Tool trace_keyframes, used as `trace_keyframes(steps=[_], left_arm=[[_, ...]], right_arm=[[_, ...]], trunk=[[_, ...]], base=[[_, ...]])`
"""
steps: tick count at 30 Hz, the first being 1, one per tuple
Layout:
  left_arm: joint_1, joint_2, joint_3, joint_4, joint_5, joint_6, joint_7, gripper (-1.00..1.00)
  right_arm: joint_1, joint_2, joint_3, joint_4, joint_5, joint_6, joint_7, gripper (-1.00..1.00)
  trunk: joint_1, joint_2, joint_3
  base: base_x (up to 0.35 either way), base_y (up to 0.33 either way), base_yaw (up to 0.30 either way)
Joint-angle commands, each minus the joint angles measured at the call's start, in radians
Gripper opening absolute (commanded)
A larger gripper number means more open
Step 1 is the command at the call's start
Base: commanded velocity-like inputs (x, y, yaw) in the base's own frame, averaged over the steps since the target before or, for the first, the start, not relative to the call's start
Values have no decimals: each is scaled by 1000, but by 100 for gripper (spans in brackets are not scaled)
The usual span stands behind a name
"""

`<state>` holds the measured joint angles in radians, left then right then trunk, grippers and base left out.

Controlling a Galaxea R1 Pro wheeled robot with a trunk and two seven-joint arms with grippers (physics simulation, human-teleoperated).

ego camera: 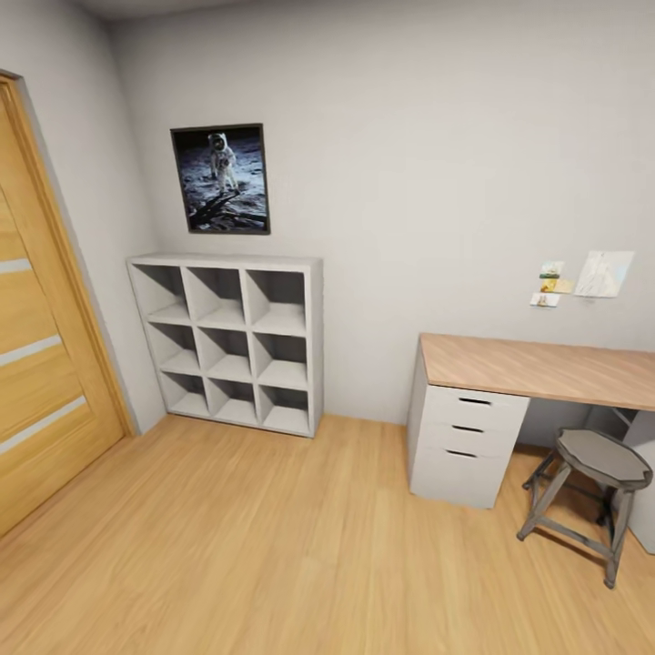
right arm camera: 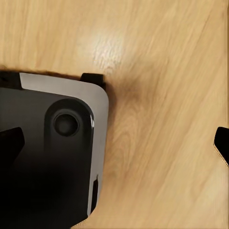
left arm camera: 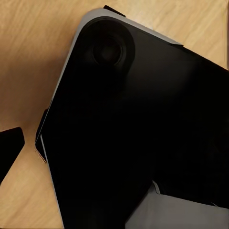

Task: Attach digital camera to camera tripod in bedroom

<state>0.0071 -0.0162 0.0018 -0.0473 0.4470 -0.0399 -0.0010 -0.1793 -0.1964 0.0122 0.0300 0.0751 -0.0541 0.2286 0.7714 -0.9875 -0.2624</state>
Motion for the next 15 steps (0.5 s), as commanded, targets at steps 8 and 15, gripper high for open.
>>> trace_keyframes(steps=[8,15], left_arm=[[1,0,0,-2,6,-1,0,100],[1,0,0,-2,6,-1,1,100]], right_arm=[[-2,-1,0,3,8,-6,2,100],[-2,0,1,3,8,-5,3,100]], trunk=[[1,-1,-1],[1,-1,-1]], base=[[319,0,0],[311,-59,0]])
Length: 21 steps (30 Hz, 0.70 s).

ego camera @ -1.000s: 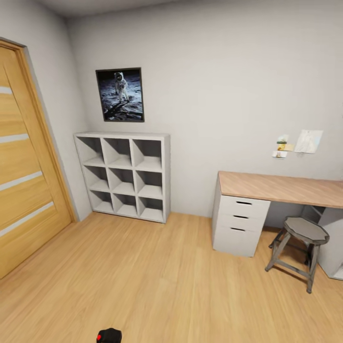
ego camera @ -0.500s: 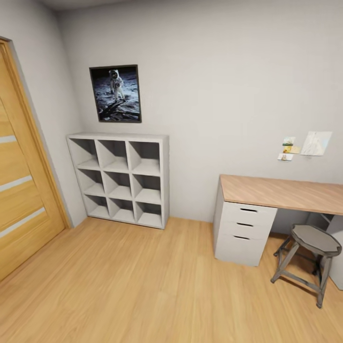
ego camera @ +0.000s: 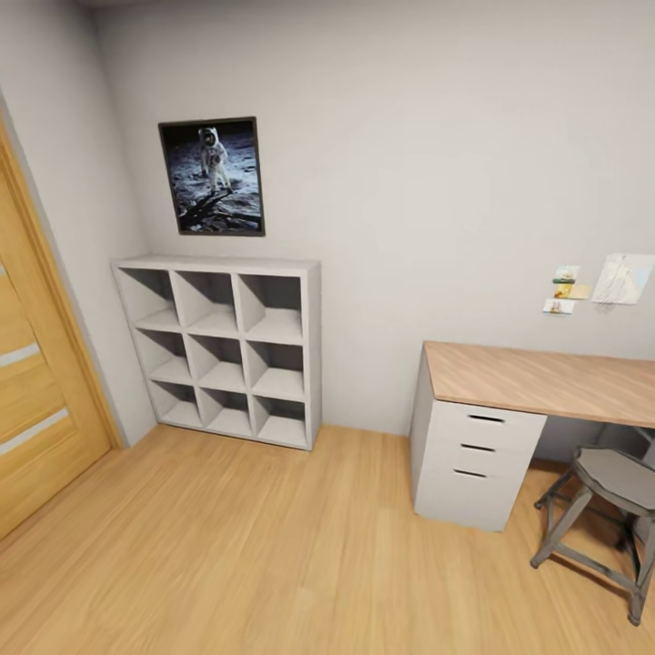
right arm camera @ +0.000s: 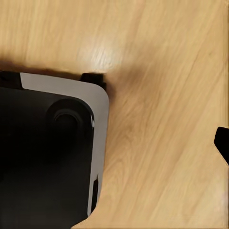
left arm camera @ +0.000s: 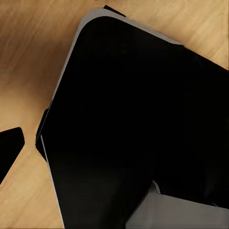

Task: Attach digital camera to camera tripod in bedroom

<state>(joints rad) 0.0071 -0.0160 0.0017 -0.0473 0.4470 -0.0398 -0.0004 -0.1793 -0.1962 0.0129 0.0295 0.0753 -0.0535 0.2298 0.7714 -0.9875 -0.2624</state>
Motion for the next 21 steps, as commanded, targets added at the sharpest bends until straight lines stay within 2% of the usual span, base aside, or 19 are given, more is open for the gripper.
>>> trace_keyframes(steps=[1,17,21], left_arm=[[1,0,0,-2,6,-2,0,100],[1,0,0,-2,5,-2,0,100],[1,0,0,-2,6,-2,0,100]], right_arm=[[-2,0,1,3,8,-3,2,100],[-2,6,1,3,7,5,5,100],[-2,6,1,4,6,6,3,100]], trunk=[[1,-1,-1],[1,-1,-1],[1,-1,-1]], base=[[287,-133,0],[263,-169,1],[250,-182,97]])
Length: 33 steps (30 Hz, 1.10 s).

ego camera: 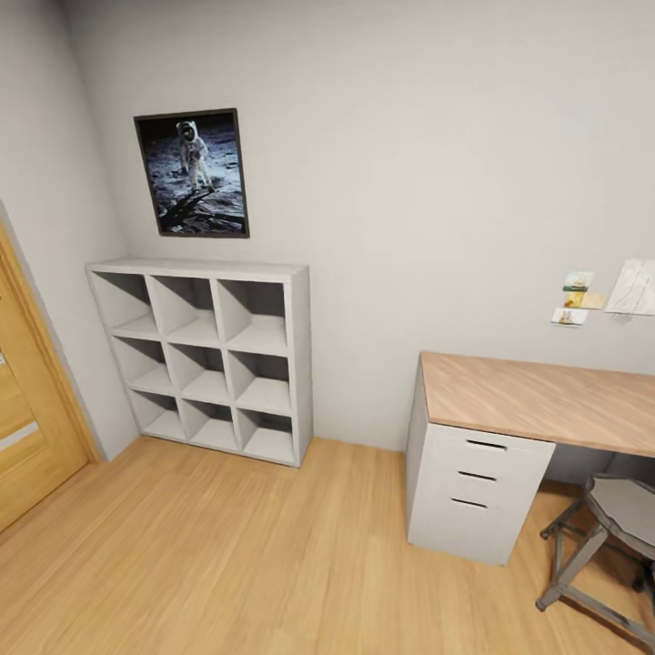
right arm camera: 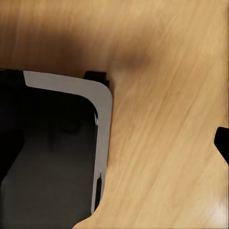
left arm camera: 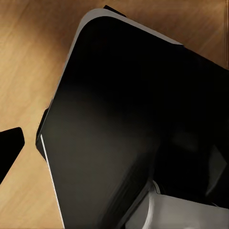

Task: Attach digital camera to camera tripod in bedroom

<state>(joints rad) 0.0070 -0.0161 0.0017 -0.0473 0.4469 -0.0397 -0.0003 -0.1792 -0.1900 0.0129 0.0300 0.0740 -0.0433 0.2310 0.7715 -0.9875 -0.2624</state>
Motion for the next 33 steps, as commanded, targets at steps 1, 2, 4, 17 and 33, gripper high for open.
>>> trace_keyframes(steps=[1,2,4,17,33], left_arm=[[1,0,0,-2,6,-2,0,100],[1,0,0,-2,6,-2,0,100],[1,0,0,-2,5,-2,0,100],[1,1,2,-2,7,-2,0,100],[1,-1,10,0,24,-2,2,100]], right_arm=[[-2,0,0,3,8,-4,2,100],[-2,0,0,3,8,-4,1,100],[-2,0,1,3,7,-4,1,100],[-2,0,3,3,9,-4,-3,100],[-2,0,4,1,18,-6,-45,100]], trunk=[[1,-1,-1],[1,-1,-1],[1,-1,-1],[1,-1,-1],[1,-1,-1]], base=[[250,-182,159],[250,-182,181],[250,-181,211],[87,-64,266],[2,-1,276]])
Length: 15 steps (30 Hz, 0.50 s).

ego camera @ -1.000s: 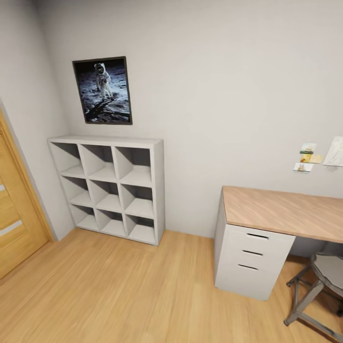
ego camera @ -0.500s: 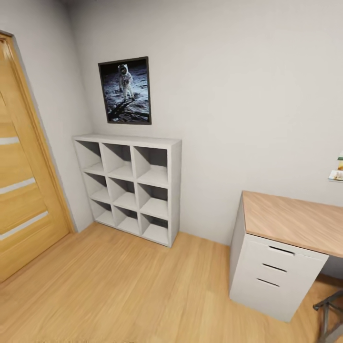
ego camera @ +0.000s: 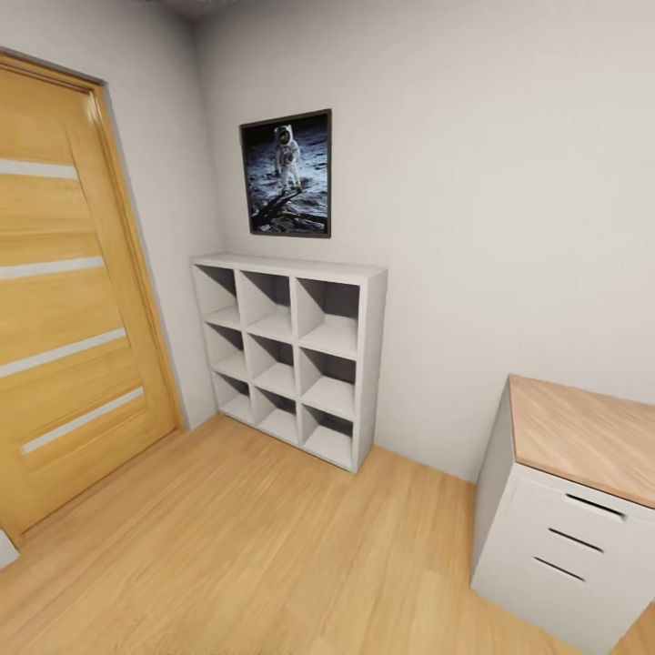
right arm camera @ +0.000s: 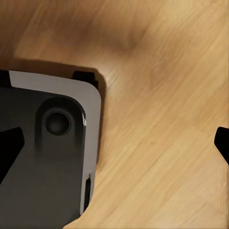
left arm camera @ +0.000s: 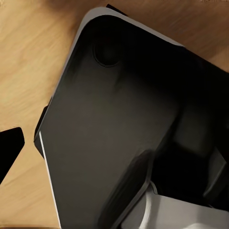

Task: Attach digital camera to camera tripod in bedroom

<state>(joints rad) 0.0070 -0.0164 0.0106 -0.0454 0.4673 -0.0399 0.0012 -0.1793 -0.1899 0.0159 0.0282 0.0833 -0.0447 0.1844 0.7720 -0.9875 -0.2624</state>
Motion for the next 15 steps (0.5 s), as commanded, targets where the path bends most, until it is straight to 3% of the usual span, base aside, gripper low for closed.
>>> trace_keyframes(steps=[1,9,15], left_arm=[[1,0,1,-2,6,-2,0,100],[1,1,15,-1,75,-2,0,100],[1,0,18,-2,98,-2,0,100]], right_arm=[[-2,0,1,3,9,-5,1,100],[-2,-1,4,2,10,-15,-4,100],[-2,-2,4,2,6,-17,-4,100]], trunk=[[0,-1,-1],[0,-1,-1],[0,-1,-1]], base=[[0,0,278],[0,0,279],[0,0,279]])
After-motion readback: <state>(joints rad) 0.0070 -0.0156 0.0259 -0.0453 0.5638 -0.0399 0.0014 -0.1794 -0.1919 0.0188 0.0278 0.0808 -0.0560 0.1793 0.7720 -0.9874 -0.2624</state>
